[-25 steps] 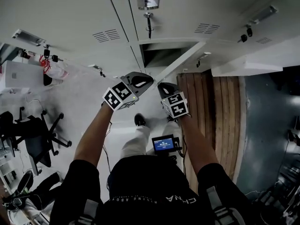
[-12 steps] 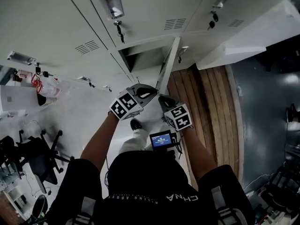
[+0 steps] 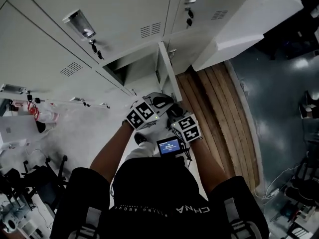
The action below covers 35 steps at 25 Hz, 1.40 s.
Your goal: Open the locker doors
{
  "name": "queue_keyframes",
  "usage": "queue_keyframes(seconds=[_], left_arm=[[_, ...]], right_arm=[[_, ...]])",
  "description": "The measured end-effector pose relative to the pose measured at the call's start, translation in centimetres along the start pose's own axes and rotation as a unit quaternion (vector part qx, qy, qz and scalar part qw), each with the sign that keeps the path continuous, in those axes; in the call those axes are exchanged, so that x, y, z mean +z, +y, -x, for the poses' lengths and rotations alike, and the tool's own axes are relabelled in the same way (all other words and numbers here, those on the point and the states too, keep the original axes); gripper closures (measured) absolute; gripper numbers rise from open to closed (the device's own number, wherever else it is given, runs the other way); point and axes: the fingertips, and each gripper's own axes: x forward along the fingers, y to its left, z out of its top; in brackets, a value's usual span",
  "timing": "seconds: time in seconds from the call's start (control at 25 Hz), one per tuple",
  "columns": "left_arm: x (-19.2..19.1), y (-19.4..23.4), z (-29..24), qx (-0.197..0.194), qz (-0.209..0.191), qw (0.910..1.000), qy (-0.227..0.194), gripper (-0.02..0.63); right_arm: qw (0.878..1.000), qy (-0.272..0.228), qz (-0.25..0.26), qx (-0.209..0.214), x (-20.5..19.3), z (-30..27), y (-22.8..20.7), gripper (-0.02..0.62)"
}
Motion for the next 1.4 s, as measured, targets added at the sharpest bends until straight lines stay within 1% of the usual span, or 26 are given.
queue_keyframes(seconds=[0.08, 0.2, 0.4, 0.52, 0.68, 0.92, 1.12, 1.4], left_arm=[[0.8, -0.3, -0.9, -0.003, -0.001, 1.0000, -0.003, 0.583], [1.8, -0.4, -1.4, 0.005, 0.005, 0.9999, -0.012, 0.583], [2.6, -0.4, -1.1, 0.027, 0.030, 0.9987, -0.032, 0.583], [2.4, 0.0, -0.7, 0.048, 0.047, 0.9970, -0.039, 0.583], [2.0, 0.7, 0.0, 0.083, 0.075, 0.9924, -0.051, 0.583], [1.5, 1.5, 0.2, 0.119, 0.103, 0.9855, -0.064, 0.583], [1.9, 1.7, 0.3, 0.136, 0.107, 0.9823, -0.072, 0.583], [1.4, 2.3, 0.6, 0.156, 0.120, 0.9776, -0.073, 0.583]], right_arm=[[1.000, -0.004, -0.007, -0.017, -0.2, 0.7, -1.6, 0.560], [0.999, -0.005, -0.010, -0.035, -0.3, 1.4, -4.0, 0.560], [0.999, 0.002, 0.009, -0.052, 0.2, 2.2, -7.7, 0.560], [0.998, 0.008, 0.015, -0.060, 0.7, 2.8, -9.4, 0.560], [0.997, 0.014, 0.022, -0.068, 1.2, 3.4, -11.2, 0.560], [0.997, 0.017, 0.036, -0.070, 1.6, 4.4, -12.8, 0.560], [0.997, 0.013, 0.039, -0.069, 1.7, 4.8, -13.4, 0.560], [0.998, 0.011, 0.033, -0.060, 2.3, 4.7, -12.8, 0.560]])
